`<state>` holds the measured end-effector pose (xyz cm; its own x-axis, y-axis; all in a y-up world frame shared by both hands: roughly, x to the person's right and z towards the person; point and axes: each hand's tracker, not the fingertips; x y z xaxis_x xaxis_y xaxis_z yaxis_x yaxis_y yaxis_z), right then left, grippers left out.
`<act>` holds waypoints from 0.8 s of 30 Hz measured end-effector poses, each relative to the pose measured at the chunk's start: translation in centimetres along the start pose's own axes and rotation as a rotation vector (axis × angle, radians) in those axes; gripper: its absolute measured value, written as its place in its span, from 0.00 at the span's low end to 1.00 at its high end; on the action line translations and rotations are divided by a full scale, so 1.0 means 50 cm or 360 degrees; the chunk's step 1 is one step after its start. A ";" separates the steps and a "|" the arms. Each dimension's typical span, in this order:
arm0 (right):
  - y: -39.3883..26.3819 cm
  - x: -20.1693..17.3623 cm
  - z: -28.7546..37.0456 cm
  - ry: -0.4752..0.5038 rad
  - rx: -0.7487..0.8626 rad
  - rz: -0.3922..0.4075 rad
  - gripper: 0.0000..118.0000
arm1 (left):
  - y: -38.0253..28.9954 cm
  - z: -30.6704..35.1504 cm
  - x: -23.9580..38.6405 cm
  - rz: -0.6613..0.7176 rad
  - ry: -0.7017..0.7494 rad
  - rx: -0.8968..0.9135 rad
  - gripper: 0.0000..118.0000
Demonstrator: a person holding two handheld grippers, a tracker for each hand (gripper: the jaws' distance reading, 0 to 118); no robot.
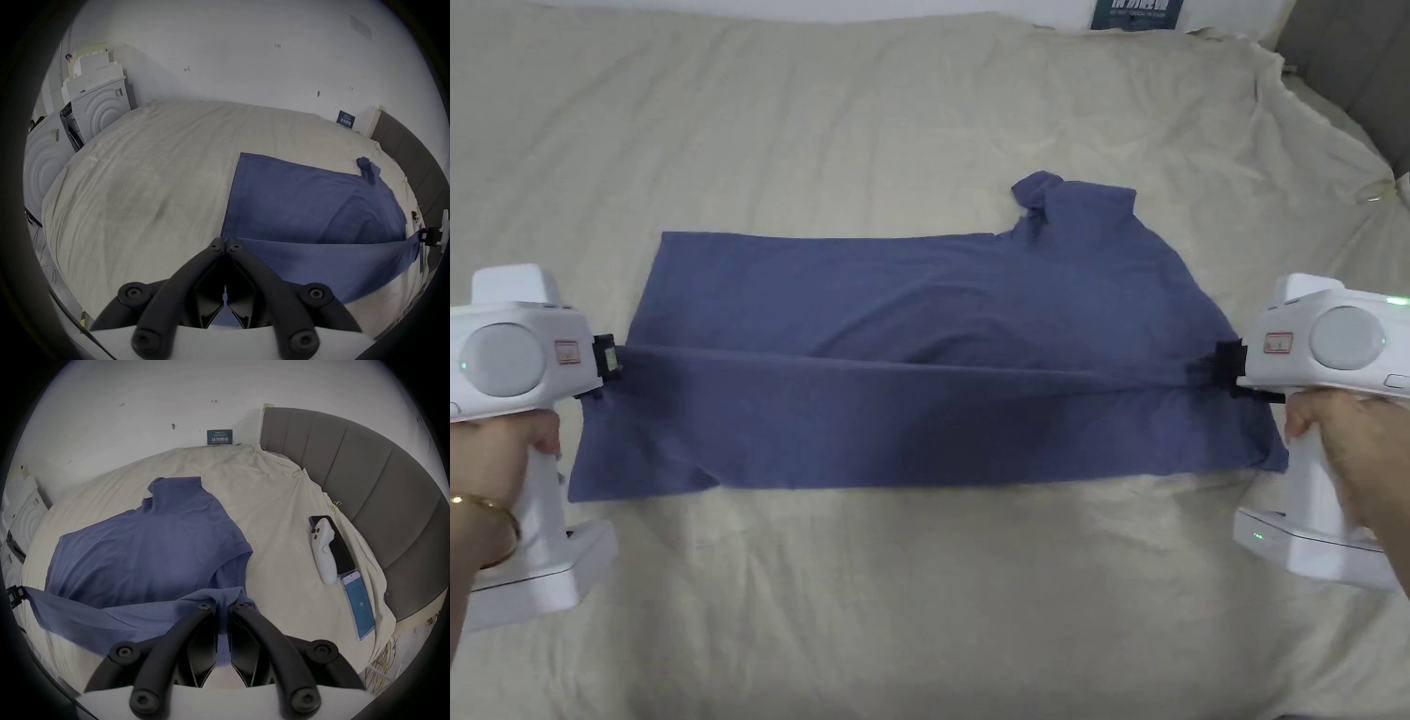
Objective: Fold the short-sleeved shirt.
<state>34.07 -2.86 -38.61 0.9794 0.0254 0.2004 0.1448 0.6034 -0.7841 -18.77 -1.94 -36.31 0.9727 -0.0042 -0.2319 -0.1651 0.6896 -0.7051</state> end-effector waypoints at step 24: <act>0.052 0.013 0.181 0.0037 0.0606 -0.0018 0.88 | 0.038 0.105 0.011 0.0119 -0.0103 0.0357 1.00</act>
<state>33.79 5.93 -35.21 0.9816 0.0015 0.1911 0.0973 0.8566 -0.5067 -17.68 3.19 -34.28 0.9688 0.0941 -0.2294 -0.2036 0.8297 -0.5198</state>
